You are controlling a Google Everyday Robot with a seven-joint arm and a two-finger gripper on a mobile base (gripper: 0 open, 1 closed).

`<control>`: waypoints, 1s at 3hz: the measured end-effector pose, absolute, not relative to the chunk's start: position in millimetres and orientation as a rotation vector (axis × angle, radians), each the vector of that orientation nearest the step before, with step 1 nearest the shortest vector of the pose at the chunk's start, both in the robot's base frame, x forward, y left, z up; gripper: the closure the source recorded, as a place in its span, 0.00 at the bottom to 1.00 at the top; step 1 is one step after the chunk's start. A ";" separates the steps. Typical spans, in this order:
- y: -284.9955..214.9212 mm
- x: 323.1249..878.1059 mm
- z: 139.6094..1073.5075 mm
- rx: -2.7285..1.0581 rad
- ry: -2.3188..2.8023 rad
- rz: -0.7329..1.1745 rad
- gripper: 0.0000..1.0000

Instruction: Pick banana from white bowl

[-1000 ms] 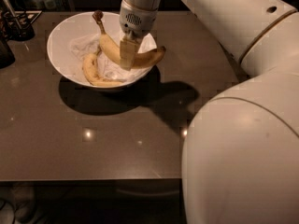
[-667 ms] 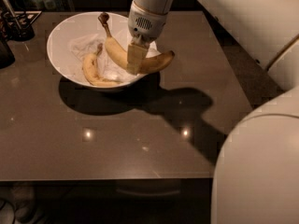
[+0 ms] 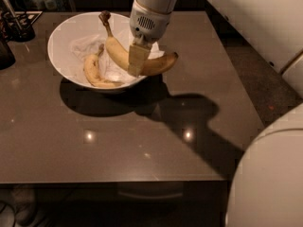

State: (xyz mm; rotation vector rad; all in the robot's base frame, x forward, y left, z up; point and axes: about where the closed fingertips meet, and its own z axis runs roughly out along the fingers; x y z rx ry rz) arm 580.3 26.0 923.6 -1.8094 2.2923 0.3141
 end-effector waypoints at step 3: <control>-3.8 499.3 926.1 -1.641 2.443 0.411 1.00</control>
Offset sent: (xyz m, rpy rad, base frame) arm -0.0936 -0.0427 0.0023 0.0350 0.1158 -0.1683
